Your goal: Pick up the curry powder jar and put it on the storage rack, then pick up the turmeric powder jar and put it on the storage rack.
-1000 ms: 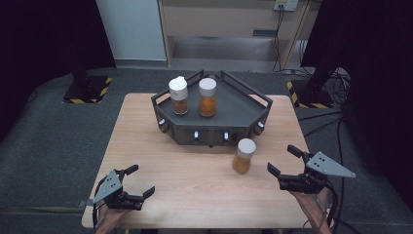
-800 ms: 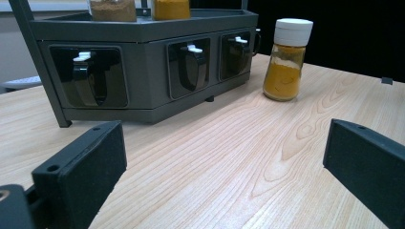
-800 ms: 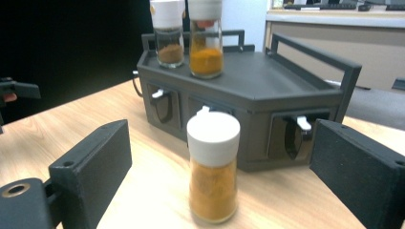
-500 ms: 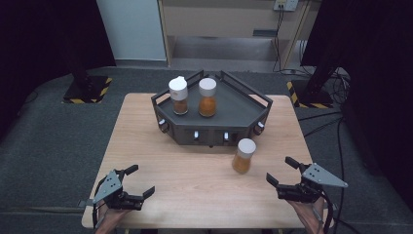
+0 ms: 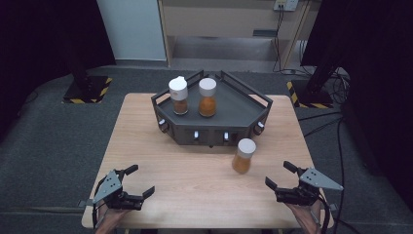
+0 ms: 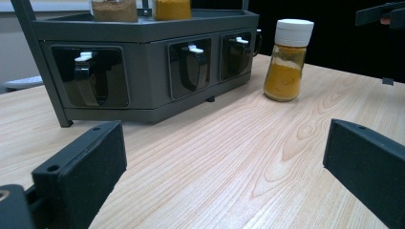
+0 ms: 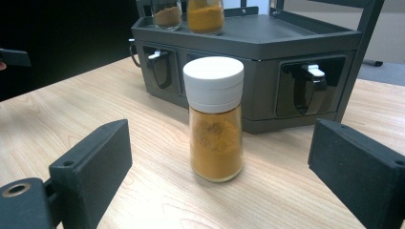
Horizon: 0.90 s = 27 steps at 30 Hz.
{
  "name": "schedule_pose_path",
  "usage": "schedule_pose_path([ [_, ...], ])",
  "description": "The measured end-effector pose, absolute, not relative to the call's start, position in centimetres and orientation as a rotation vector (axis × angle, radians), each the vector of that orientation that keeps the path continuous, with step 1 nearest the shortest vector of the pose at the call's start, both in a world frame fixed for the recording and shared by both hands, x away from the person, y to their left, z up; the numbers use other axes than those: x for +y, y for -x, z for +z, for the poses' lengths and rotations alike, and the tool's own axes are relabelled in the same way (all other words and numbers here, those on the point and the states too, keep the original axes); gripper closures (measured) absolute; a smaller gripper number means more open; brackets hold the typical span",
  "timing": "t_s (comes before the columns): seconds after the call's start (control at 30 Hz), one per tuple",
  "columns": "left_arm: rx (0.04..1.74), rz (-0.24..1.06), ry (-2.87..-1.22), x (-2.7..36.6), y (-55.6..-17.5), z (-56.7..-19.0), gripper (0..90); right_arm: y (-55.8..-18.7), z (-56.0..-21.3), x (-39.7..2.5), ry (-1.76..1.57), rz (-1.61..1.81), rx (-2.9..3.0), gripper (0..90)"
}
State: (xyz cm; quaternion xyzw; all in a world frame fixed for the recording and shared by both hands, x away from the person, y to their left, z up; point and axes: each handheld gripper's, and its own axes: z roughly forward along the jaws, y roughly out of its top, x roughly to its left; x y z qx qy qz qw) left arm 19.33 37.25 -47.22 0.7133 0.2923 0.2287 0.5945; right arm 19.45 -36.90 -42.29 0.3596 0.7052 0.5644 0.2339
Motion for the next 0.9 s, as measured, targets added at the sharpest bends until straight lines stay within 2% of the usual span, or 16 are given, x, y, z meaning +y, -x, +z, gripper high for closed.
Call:
schedule_pose_path([
  [0.9, 0.678, 0.526, -1.651, 37.29, -19.24, -47.24, 0.0, -19.64, -42.68, -36.75, -0.964, 1.558, 1.956, 7.2],
])
